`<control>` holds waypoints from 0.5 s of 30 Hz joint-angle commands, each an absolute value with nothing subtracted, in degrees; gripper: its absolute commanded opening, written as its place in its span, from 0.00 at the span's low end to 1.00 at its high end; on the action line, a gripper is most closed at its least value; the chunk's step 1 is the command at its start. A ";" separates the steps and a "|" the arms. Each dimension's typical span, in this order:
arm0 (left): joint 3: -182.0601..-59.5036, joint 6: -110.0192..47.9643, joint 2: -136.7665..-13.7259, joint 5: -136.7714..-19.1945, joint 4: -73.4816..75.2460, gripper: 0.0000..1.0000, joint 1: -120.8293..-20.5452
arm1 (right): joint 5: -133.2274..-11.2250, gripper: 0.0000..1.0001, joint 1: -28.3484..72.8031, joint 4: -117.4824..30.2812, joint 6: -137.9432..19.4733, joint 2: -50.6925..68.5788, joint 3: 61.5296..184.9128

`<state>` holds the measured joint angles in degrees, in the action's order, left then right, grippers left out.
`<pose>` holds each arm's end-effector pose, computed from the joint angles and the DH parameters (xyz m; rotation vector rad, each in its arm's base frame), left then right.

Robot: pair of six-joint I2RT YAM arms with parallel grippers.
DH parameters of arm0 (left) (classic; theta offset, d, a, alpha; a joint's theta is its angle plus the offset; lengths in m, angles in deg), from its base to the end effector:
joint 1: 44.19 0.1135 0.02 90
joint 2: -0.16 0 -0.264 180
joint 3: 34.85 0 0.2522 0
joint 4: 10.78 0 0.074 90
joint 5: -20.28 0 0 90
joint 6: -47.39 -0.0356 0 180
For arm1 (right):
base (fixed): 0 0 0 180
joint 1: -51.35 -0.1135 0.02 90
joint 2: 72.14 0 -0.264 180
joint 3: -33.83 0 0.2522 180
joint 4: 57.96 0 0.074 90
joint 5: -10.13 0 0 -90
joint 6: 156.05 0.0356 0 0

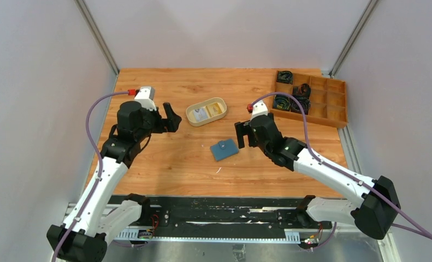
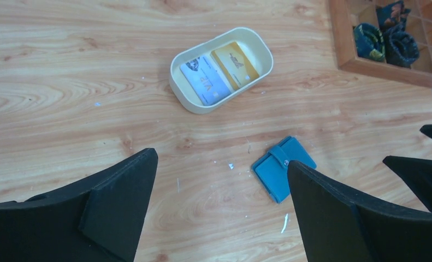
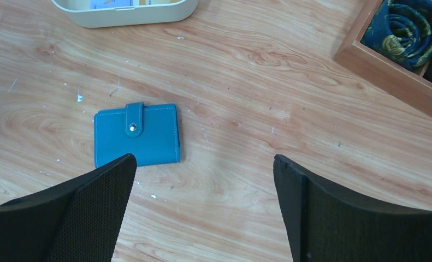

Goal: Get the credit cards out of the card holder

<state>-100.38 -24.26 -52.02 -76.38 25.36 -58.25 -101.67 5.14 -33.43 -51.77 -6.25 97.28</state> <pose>0.1972 -0.0536 0.3379 0.0024 1.9975 -0.4817 0.1892 0.1782 0.2952 -0.3235 1.9908 0.2854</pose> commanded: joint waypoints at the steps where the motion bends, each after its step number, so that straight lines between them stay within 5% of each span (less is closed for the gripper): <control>1: -97.76 -23.09 -48.36 -75.85 20.18 1.00 -58.34 | -103.06 1.00 5.56 -33.75 -53.63 -6.80 97.97; 5: -94.47 -17.04 -47.87 -77.52 15.73 1.00 -58.34 | -91.35 1.00 5.57 -39.88 -59.71 -8.71 94.76; 9: -92.15 -14.84 -52.64 -83.49 12.30 1.00 -60.58 | -92.50 0.94 5.57 -34.70 -58.09 -3.40 99.14; 15: -96.11 -16.74 -60.10 -62.79 20.33 1.00 -77.37 | -86.36 0.89 7.82 -37.48 -49.69 5.16 99.45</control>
